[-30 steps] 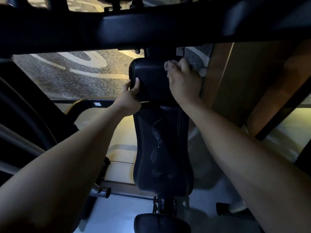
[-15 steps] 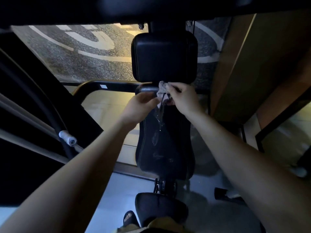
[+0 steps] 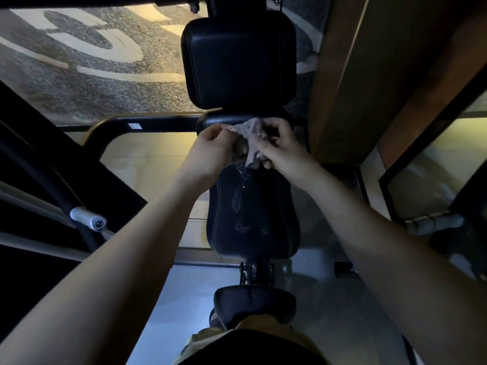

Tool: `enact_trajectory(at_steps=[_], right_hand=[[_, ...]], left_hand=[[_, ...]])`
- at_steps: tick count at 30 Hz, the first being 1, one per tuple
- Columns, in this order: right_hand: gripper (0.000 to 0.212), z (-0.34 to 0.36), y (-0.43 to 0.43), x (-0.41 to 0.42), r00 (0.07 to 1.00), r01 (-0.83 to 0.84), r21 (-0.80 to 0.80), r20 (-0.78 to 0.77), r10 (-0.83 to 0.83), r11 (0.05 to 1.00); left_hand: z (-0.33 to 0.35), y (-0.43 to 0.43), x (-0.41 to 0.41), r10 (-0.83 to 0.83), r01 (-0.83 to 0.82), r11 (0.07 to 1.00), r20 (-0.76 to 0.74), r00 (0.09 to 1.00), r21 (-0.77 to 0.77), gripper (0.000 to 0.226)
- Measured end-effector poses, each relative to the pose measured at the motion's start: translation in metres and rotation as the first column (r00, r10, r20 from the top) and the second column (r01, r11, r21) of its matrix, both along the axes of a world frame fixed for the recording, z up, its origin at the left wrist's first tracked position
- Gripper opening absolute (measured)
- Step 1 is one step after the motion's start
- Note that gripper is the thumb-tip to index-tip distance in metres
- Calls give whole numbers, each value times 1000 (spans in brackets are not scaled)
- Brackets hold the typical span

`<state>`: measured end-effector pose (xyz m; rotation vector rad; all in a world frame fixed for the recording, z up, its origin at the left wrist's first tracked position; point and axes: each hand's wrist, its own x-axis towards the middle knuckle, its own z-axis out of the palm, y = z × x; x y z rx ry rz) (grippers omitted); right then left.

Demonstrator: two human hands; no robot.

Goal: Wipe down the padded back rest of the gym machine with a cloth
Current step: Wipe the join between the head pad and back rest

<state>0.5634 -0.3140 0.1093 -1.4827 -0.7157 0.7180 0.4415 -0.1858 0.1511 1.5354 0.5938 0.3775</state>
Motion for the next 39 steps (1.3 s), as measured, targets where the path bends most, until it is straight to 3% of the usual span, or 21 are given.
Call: enact_trajectory(at_steps=[2, 5, 7, 10, 14, 17, 20, 23, 25, 28, 30, 32, 35, 37, 39], right_hand=[[44, 2, 3, -4, 995, 20, -55, 97, -14, 998], [18, 6, 10, -9, 975, 152, -159, 186, -122, 975], [20, 7, 15, -17, 966, 196, -182, 203, -159, 964], [28, 6, 27, -30, 960, 266, -196, 144, -240, 944], [19, 6, 45, -35, 933, 351, -200, -3, -359, 915], [16, 10, 52, -34, 946, 301, -211, -58, -320, 930], [37, 14, 59, -32, 962, 203, -201, -143, -233, 958], [48, 21, 73, -26, 953, 264, -215, -91, -289, 940], [39, 25, 83, -22, 919, 350, -166, -128, -372, 922], [6, 25, 97, -15, 868, 445, -77, -206, -451, 892], [18, 21, 105, -11, 841, 486, -89, -224, -493, 869], [15, 17, 111, -6, 827, 499, -105, -239, -509, 860], [28, 12, 115, -1, 813, 502, -121, -271, -515, 856], [30, 12, 115, 0, 816, 496, -119, -275, -508, 860], [27, 12, 114, 2, 828, 490, -109, -252, -501, 865]], left_hand=[[-1, 11, -3, 25, -25, 1000, -17, 1000, -5, 25], [-6, 30, -9, 109, -108, 994, -46, 993, 15, 19], [-11, 44, -10, 152, -154, 987, -53, 987, -40, 17], [-18, 59, -11, 134, -139, 976, -41, 990, -168, 13], [-22, 72, -8, 86, -90, 905, -28, 996, -415, 14], [-22, 82, -6, 9, 13, 842, 38, 999, -540, 22], [-19, 86, -8, -31, 64, 844, 70, 997, -532, 27], [-14, 91, -6, 87, -70, 937, 34, 996, -341, 15], [-9, 95, 2, 188, -184, 969, 8, 982, -164, 8], [-8, 106, 19, 341, -342, 939, -17, 940, -33, 17], [-13, 113, 29, 433, -426, 899, -64, 899, 99, 25], [-19, 114, 29, 492, -428, 823, -92, 866, 374, 24], [-29, 97, 17, 348, -316, 699, 81, 934, 641, 5], [-38, 84, 10, 97, -140, 641, 102, 990, 754, 29], [-46, 82, 7, -56, 73, 529, -51, 997, 845, 54]])
